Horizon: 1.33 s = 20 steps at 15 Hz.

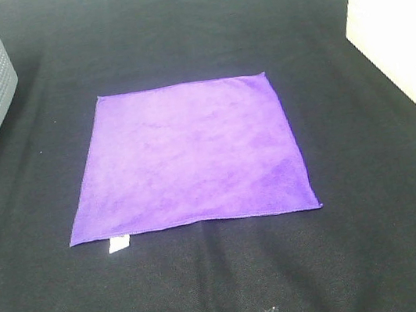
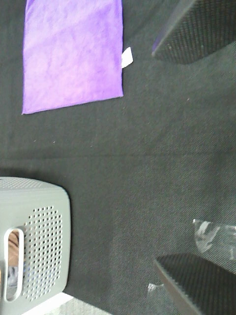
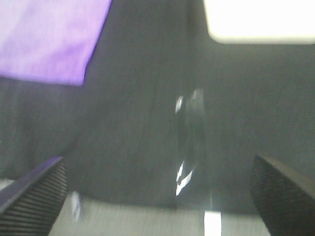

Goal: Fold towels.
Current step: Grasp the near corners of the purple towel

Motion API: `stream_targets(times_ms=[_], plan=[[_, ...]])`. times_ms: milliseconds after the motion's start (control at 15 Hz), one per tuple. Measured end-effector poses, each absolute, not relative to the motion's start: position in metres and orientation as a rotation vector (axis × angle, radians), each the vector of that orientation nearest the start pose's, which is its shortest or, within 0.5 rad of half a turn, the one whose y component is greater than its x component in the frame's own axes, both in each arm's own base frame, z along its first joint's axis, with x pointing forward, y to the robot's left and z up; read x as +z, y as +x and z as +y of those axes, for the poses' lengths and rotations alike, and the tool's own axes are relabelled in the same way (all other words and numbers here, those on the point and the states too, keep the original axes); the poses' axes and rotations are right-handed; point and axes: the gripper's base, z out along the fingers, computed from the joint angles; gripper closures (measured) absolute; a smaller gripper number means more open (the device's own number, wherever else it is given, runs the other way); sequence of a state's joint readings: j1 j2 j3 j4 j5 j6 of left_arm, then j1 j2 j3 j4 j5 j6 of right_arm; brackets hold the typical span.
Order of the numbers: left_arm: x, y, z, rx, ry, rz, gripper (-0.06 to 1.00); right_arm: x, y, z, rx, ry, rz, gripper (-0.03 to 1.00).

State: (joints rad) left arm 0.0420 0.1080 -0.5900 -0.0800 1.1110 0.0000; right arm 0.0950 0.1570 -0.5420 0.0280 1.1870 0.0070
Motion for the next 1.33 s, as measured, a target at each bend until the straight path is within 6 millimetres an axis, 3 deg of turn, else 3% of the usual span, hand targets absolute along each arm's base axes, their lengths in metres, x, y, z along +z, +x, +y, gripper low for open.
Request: stream_targets(times_ms=[133,267,467,600,733,867,1000,1133,1333], plan=[[0.324,0.028,-0.006,-0.082,-0.044,2.256,-0.05,0.303,0.039,0.008,0.118,-0.091,2.439,0.01],[0.337,0.070,-0.004,-0.076,-0.032,2.444,-0.05,0.314,0.083,0.014,0.140,-0.095,2.585,0.01],[0.340,0.134,-0.005,-0.109,0.069,2.616,-0.04,0.301,0.150,0.024,0.176,-0.161,2.698,0.01],[0.338,0.178,-0.010,-0.217,0.152,2.663,-0.03,0.289,0.182,0.030,0.218,-0.172,2.733,0.01],[0.323,0.221,-0.019,-0.377,0.221,2.712,-0.02,0.280,0.211,0.032,0.242,-0.166,2.764,0.04],[0.294,0.254,-0.026,-0.534,0.280,2.763,-0.02,0.275,0.233,0.021,0.328,-0.089,2.777,0.08],[0.259,0.287,-0.030,-0.628,0.294,2.751,-0.02,0.262,0.258,0.008,0.583,-0.015,2.772,0.10],[0.242,0.303,-0.028,-0.606,0.283,2.734,-0.02,0.247,0.271,0.010,0.738,-0.028,2.763,0.11],[0.239,0.306,-0.028,-0.592,0.277,2.727,-0.02,0.238,0.277,0.011,0.801,-0.020,2.770,0.12]])
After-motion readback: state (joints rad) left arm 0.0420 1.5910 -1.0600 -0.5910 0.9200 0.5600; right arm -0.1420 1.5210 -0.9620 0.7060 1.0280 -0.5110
